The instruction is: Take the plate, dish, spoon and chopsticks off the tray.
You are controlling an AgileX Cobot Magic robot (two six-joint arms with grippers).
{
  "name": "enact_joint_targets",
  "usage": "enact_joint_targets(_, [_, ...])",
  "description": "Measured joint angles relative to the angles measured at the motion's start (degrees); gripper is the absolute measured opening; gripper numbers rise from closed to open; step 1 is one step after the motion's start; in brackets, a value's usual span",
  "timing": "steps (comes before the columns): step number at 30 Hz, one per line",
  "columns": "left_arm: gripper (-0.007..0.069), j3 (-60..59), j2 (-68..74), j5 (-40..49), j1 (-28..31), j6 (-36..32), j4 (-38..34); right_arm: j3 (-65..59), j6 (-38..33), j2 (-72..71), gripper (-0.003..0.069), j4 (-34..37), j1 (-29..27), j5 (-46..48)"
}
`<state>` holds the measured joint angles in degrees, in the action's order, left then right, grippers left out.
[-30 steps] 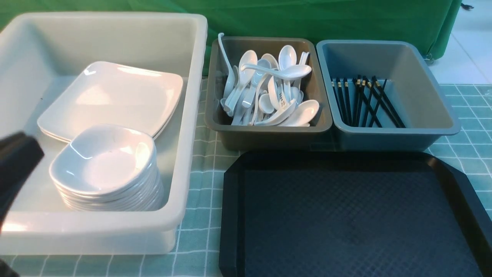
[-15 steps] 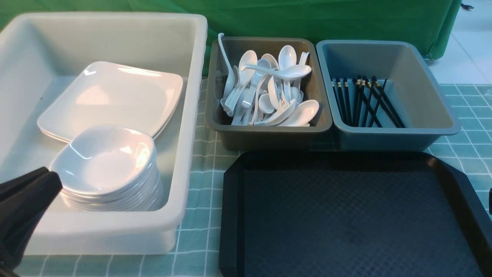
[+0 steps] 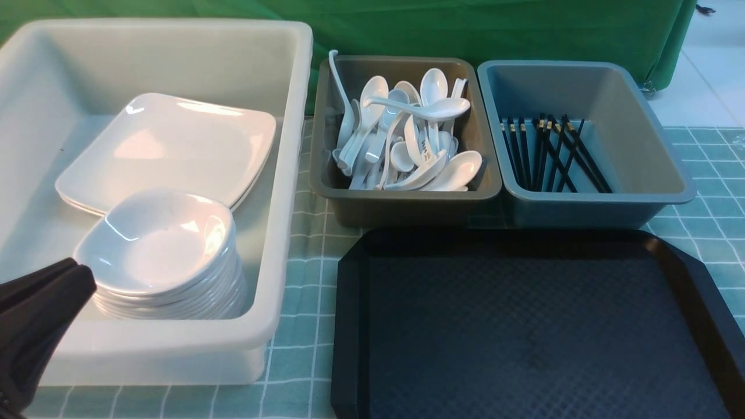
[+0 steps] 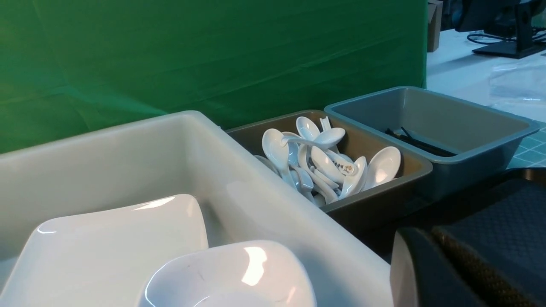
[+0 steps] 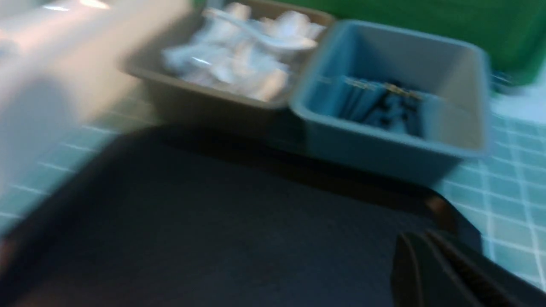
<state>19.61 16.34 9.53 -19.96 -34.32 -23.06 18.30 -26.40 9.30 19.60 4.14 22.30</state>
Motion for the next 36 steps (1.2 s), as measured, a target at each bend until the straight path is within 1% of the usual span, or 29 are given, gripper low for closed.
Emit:
enact_joint_targets(1, [0.0013,0.0,0.0,0.0,0.0,0.0,0.0,-4.47,-0.05,-2.07,0.0018,-0.13,-0.29,-2.81])
enact_joint_targets(4, [0.0013,0.0,0.0,0.15,0.0,0.0,0.12,-12.08,0.72,-5.11,0.0018,-0.48,-0.48,-8.92])
enact_joint_targets(8, [0.0013,0.0,0.0,0.21,0.0,0.0,0.2,-18.28,1.81,-8.34,0.0018,-1.12,-0.54,-14.4])
enact_joint_targets(10, [0.0013,0.0,0.0,0.33,0.0,0.0,0.25,-18.56,2.0,-8.84,0.0018,-2.52,-0.54,-14.35])
enact_joint_targets(12, [0.0013,0.0,0.0,0.39,0.0,0.0,0.38,-18.62,4.8,-9.17,0.0018,-6.04,-0.58,-13.65])
enact_joint_targets(15, [0.0013,0.0,-0.01,0.45,0.0,0.0,0.38,-18.62,13.79,-9.22,0.0018,-12.34,-1.08,-10.41])
enact_joint_targets(18, [0.0016,0.0,-0.01,0.56,0.0,0.0,0.38,-18.62,16.9,-9.22,0.0018,-14.73,-1.22,-9.39])
enact_joint_targets(24, [0.0017,0.0,-0.01,0.56,0.0,0.0,0.38,-18.62,18.15,-9.22,0.002,-15.62,-1.51,-8.78])
enact_joint_targets(36, [0.0017,0.0,-0.01,0.61,-0.47,-0.06,0.42,-18.62,18.4,-9.22,0.0059,-15.73,-1.51,-8.78])
